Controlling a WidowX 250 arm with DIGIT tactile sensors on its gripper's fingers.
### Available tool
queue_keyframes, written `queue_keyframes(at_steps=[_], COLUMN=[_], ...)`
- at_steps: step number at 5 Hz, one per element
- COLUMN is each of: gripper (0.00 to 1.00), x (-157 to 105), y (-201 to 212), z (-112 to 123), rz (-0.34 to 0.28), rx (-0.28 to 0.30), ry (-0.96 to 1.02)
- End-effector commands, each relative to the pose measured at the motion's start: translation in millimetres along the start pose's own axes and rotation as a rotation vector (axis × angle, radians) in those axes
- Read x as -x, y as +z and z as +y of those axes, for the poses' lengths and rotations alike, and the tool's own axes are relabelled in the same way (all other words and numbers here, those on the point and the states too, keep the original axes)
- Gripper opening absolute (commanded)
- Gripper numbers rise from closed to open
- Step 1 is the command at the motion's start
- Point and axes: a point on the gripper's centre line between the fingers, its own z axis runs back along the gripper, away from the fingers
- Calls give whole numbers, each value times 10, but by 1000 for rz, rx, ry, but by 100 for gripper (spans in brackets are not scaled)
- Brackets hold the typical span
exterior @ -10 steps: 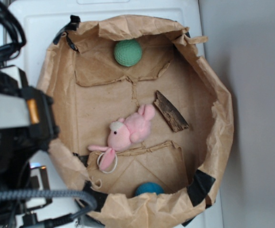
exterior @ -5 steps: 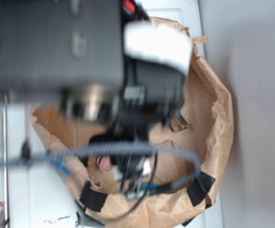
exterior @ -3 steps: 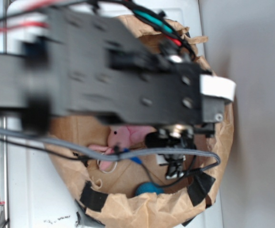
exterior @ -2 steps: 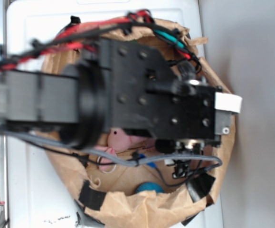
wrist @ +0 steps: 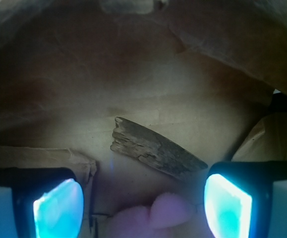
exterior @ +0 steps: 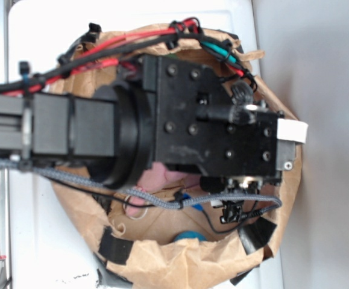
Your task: Grab the pink bunny.
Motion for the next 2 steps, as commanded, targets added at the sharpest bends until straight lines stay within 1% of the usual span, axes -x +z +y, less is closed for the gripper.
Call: queue_keyframes(at_steps=[1, 2], gripper=[100, 100], x=[-117, -23], y=[166, 235], z=[-7, 90], rz=[-65, -59], rx=[10, 28], ry=[2, -44])
